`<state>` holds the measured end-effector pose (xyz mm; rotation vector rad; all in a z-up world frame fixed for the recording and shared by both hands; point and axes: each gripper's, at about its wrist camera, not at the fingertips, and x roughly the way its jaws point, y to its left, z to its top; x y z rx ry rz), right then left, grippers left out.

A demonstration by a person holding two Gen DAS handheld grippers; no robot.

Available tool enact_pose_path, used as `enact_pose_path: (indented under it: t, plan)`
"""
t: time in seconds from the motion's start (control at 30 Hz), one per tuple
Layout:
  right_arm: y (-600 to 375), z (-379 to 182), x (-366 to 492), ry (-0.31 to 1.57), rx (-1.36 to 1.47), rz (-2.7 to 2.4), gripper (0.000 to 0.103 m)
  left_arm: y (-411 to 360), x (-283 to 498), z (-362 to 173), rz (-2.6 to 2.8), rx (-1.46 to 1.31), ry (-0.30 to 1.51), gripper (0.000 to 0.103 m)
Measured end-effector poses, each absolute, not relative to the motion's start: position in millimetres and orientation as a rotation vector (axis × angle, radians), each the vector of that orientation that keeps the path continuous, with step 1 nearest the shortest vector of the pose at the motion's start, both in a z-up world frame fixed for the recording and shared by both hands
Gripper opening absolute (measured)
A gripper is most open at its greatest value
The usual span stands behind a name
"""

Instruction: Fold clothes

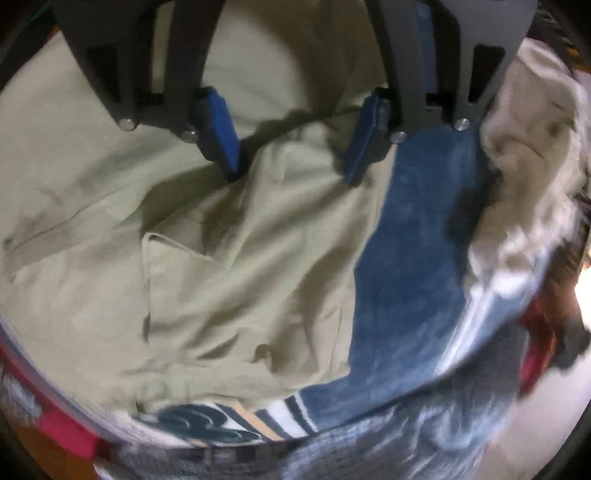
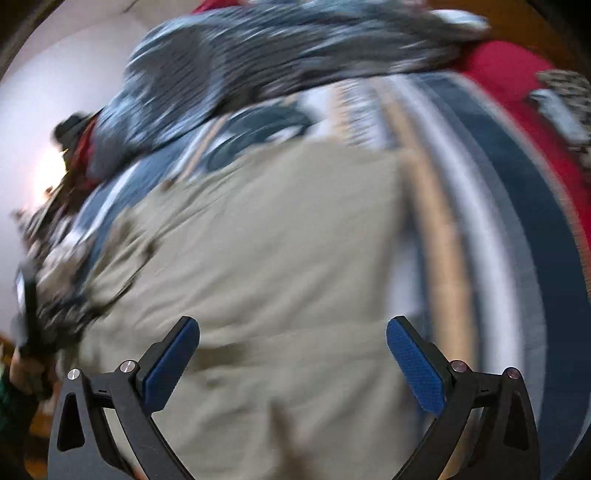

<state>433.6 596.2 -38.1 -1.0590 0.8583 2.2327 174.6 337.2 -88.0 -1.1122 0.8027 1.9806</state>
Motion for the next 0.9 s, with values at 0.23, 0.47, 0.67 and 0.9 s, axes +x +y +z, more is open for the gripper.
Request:
enact_pose_path:
  t: [0.23, 0.47, 0.67, 0.9]
  plan:
    - [666.1, -59.7, 436.2, 0.964, -1.048, 2.180, 0.100, 351.0, 179.5, -95.4, 2.042, -1.112, 0.843, 0.063]
    - [662.1, -86.3, 406.0, 0.963, -1.140, 2.217, 0.033, 337.4, 172.7, -74.1, 2.005, -1.238, 0.611, 0.065]
    - [659.6, -71.3, 405.4, 1.000, -1.125, 2.272, 0.017, 318.3, 177.6, -50.1, 1.963, -1.269, 0.395, 0.066]
    - [673.4, -65.7, 420.5, 1.211, -0.992, 2.271, 0.068, 319.5, 179.6, -43.7, 1.927, -1.297, 0.336, 0.067]
